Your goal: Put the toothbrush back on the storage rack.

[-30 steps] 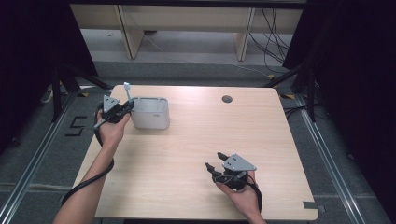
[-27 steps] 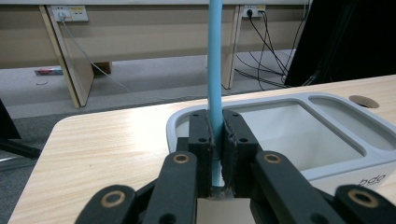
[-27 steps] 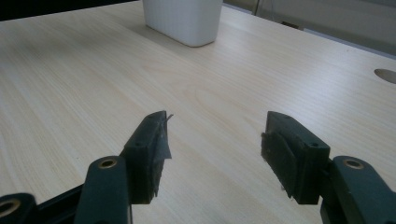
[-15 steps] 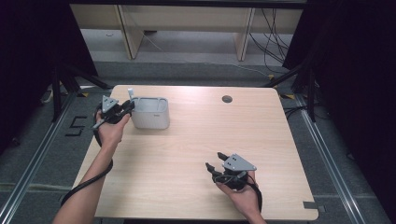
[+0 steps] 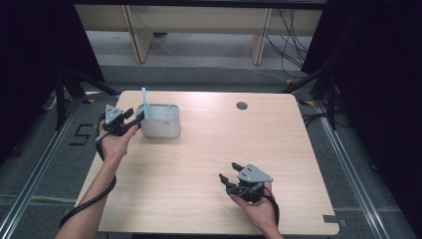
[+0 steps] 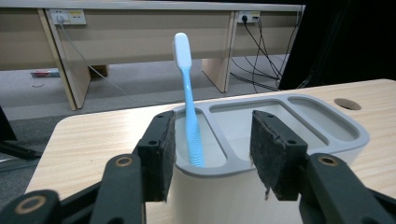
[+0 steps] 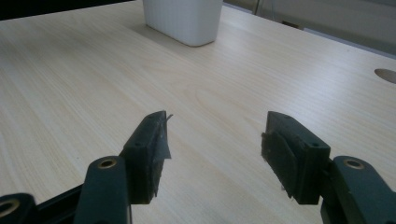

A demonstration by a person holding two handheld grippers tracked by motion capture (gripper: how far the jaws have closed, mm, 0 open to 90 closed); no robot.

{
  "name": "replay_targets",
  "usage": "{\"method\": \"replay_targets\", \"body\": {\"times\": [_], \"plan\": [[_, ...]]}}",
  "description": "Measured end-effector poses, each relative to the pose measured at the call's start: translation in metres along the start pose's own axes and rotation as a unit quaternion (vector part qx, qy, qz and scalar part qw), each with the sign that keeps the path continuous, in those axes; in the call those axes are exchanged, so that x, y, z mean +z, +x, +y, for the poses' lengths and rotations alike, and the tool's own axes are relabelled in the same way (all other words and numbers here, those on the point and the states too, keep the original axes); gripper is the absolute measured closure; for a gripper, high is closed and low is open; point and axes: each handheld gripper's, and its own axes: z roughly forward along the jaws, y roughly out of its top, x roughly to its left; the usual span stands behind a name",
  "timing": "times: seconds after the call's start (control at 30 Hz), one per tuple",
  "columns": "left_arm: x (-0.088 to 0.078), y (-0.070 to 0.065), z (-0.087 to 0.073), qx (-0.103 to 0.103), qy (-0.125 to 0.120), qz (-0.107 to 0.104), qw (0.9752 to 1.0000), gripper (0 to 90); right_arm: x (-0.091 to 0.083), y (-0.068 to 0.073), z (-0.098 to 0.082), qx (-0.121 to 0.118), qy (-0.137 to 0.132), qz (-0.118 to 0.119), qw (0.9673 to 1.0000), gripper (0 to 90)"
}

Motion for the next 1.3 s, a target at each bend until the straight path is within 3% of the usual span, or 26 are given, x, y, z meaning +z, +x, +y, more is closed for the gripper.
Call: {"method": "replay_targets", "body": {"times": [0.2,0.23,0.3,0.53,0.93,1.3], "plan": [[-0.008,-0.002,-0.001,-0.004,0.004,-0.004,1.0000,47.3,-0.002,0.000,0.000,0.011,0.008,0.001,0.9999,41.1],[-0.010,-0.002,-0.002,-0.004,0.005,-0.004,1.0000,46.9,-0.003,0.002,0.000,0.022,0.014,0.002,0.9996,41.1],[-0.013,-0.003,-0.003,-0.007,0.006,-0.007,0.9999,45.8,-0.001,-0.003,0.000,-0.012,-0.001,-0.002,0.9999,41.1],[-0.024,-0.007,-0.009,-0.013,0.012,-0.008,0.9998,37.1,0.001,-0.001,-0.001,-0.001,-0.004,-0.003,1.0000,40.9],[-0.047,-0.017,-0.018,-0.003,0.010,-0.018,0.9998,36.9,0.001,-0.001,-0.001,-0.002,-0.002,-0.001,1.0000,40.6],[-0.067,-0.027,-0.038,0.002,0.018,-0.031,0.9994,37.4,0.001,0.000,-0.001,0.002,-0.003,-0.002,1.0000,40.5]]}}
